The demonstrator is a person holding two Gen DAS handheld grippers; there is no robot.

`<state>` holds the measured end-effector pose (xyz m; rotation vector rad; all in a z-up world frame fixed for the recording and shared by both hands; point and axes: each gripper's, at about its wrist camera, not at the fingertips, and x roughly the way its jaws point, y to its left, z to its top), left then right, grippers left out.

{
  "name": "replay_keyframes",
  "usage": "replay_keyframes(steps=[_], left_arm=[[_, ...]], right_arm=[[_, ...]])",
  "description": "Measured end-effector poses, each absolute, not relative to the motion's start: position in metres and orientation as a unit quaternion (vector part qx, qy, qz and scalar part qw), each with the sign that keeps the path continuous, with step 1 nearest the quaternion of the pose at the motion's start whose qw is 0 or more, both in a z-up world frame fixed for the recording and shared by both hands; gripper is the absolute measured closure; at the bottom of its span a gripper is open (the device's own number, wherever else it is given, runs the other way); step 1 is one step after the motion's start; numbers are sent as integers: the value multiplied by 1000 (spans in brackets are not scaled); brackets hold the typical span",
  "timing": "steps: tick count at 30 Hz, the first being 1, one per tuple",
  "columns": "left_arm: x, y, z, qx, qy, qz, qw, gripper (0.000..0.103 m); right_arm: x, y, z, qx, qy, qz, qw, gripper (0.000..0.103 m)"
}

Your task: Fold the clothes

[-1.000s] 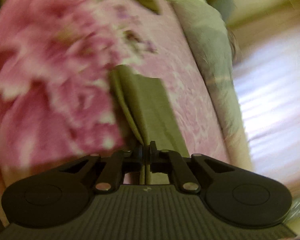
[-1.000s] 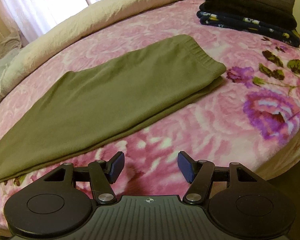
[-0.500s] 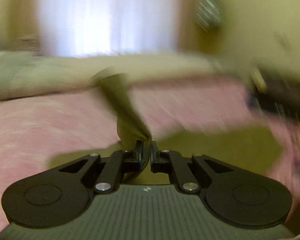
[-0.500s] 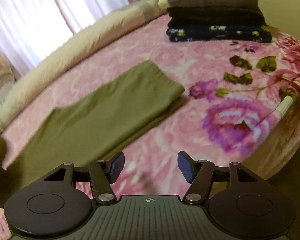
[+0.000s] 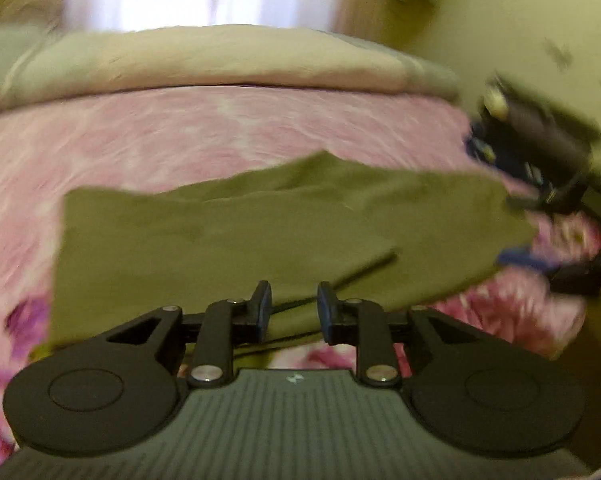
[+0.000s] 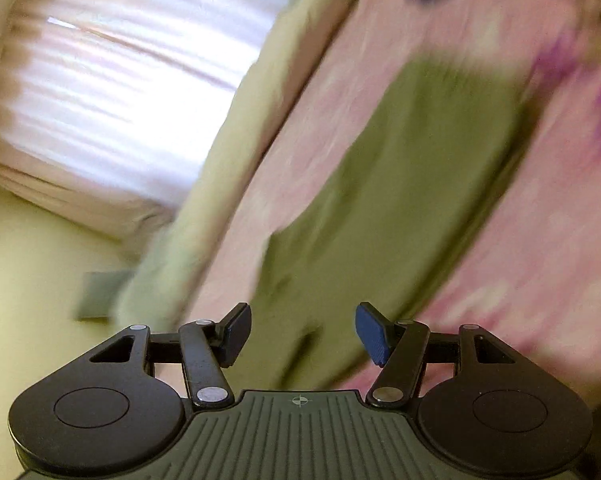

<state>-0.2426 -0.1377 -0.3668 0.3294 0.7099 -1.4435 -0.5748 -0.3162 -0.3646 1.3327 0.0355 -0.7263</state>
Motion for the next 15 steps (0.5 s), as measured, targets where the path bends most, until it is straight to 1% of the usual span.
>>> replay_keyframes(steps=[5, 6, 7, 8, 11, 15], left_arm=[[-200, -109, -351, 88, 338, -616, 707, 82], [-191, -104, -349, 78, 342, -611, 710, 82], [-182, -100, -348, 70, 345, -606, 713, 82], [-174, -98, -347, 62, 349, -602, 715, 82], [-152, -93, -351, 43, 360, -587, 724, 82], [-134, -93, -357, 21, 378, -575, 725, 82]], right_arm=[[-515, -341, -389, 647, 61, -309, 694, 42], [-507, -345, -391, 651, 68, -311, 689, 46], [-502, -348, -393, 653, 75, -314, 685, 59], [-497, -351, -395, 654, 82, -317, 682, 60], [-484, -358, -397, 650, 98, -329, 678, 60], [-475, -363, -399, 631, 100, -331, 694, 60]])
